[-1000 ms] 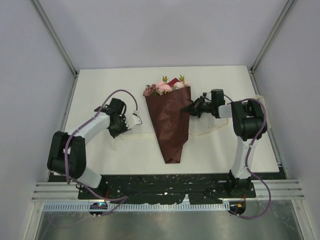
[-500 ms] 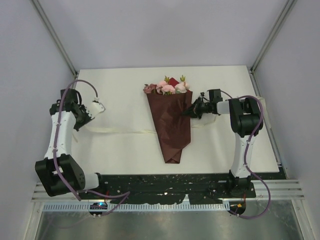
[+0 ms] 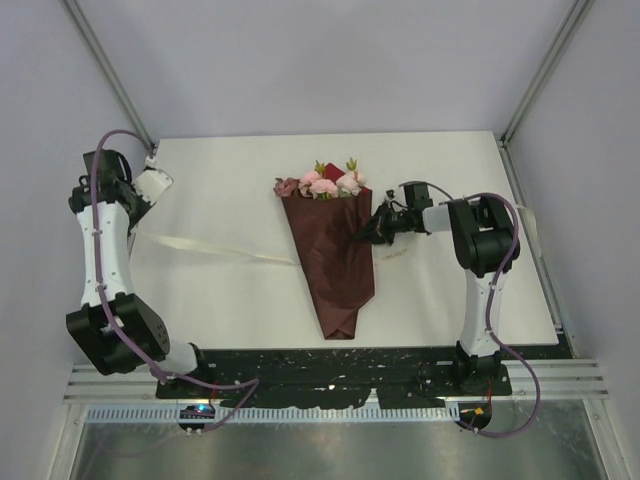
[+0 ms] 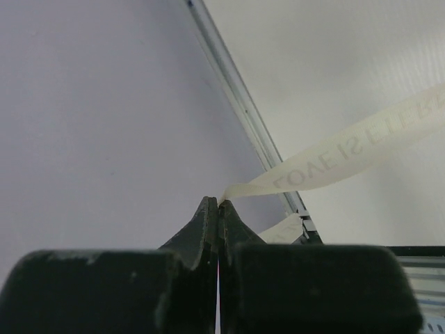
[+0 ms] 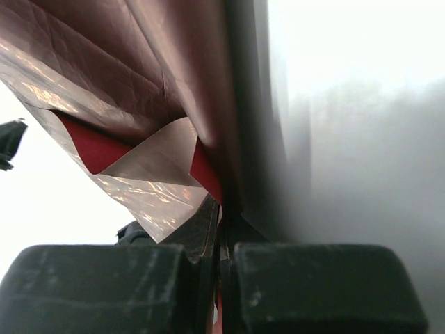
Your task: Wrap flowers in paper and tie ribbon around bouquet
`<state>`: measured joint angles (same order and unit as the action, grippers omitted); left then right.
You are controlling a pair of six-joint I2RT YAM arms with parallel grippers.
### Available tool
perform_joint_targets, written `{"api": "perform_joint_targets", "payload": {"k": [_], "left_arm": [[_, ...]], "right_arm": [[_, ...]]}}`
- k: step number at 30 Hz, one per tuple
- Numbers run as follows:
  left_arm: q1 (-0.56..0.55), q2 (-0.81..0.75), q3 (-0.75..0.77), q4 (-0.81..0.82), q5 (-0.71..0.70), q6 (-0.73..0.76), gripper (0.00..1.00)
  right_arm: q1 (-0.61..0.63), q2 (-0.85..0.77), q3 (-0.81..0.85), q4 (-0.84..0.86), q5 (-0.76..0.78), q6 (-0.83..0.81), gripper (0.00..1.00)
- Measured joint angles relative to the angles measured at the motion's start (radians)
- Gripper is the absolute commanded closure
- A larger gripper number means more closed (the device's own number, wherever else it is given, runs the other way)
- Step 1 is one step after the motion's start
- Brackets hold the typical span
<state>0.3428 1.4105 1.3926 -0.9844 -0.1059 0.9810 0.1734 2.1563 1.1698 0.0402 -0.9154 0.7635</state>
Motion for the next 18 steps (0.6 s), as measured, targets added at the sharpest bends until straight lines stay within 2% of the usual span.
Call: {"api": "perform_joint_targets", "payload": {"k": [5, 14, 18], "left_arm": [[0.039, 0.069, 0.135, 0.006, -0.024, -0.063, 1.0], [0.088, 0.082, 0.156, 0.005, -0.064, -0.092, 1.0], [0.105, 0.158, 0.282, -0.018, -0.082, -0.136, 1.0]], "right_arm": [[0.046, -0.006, -0.028, 0.056, 0.007, 0.033, 0.94], [0.072, -0.014, -0.057, 0.179, 0.084, 0.16, 0.95], [0.078, -0.014, -0.058, 0.203, 0.114, 0.187, 0.94]]}}
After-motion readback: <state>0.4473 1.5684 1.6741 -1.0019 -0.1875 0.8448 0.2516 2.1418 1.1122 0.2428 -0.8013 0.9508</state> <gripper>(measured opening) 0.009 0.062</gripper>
